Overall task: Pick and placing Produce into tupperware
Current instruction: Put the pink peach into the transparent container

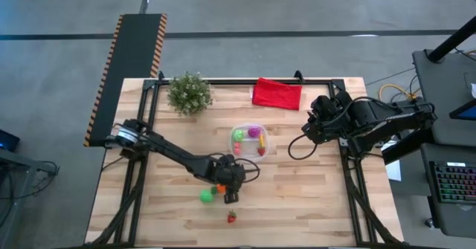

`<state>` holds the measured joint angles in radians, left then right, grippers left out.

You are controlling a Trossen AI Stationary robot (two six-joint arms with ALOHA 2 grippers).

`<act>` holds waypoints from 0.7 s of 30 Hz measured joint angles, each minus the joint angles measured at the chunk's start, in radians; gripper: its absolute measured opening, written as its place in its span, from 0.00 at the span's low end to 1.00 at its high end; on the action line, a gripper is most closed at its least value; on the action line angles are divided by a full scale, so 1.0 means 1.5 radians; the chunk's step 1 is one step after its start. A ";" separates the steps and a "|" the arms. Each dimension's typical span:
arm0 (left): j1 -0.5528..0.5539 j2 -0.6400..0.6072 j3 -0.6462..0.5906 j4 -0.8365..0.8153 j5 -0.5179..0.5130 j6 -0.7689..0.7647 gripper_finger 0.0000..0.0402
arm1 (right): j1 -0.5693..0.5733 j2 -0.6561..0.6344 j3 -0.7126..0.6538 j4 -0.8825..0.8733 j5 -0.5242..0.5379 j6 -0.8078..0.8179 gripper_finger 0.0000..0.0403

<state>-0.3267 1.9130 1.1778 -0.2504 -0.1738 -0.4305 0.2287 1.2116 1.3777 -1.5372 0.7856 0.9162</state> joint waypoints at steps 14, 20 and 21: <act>0.001 0.003 0.000 -0.052 0.008 0.017 0.42 | 0.000 0.000 0.000 -0.002 -0.005 -0.001 0.49; 0.003 0.003 -0.003 -0.049 0.007 0.018 0.30 | 0.000 0.000 -0.003 -0.003 -0.005 -0.005 0.49; 0.003 0.003 -0.002 -0.048 0.005 0.018 0.27 | 0.000 0.000 -0.004 -0.003 -0.005 -0.005 0.49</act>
<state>-0.3228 1.9171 1.1742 -0.3231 -0.1656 -0.4034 0.2287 1.2118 1.3716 -1.5413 0.7784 0.9081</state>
